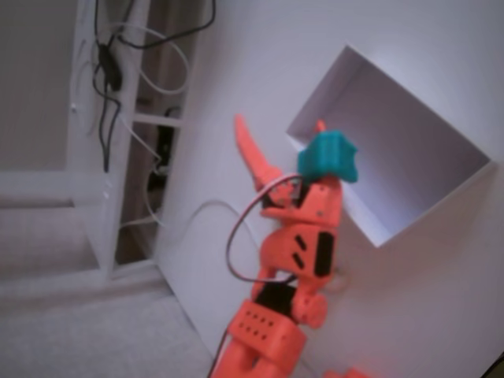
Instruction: Grasp the green cube and put it in the bin.
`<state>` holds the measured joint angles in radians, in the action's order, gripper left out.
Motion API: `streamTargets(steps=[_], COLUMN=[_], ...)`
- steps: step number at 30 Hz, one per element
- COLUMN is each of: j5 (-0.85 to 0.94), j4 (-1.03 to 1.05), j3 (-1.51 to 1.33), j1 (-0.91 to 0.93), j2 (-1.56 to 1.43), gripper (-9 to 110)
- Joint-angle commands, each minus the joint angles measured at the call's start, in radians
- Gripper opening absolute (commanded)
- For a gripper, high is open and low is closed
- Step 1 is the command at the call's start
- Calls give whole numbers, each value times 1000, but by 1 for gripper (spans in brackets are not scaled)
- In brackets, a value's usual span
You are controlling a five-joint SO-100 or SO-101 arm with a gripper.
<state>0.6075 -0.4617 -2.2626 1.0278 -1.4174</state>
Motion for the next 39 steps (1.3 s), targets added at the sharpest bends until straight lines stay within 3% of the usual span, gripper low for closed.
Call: streamTargets(steps=[1,8,14,18,21,24,39], j5=[14,-38,-9,-5,8,28,20], j4=[-48,-285,-285,-74,209,313,1097], j3=[49,44,106,179,261,264,279], j1=[69,89,17,3,-3,-3,-64], j2=[57,207,354,377,405,391,-28], gripper=[56,55,56,56,56,56,56])
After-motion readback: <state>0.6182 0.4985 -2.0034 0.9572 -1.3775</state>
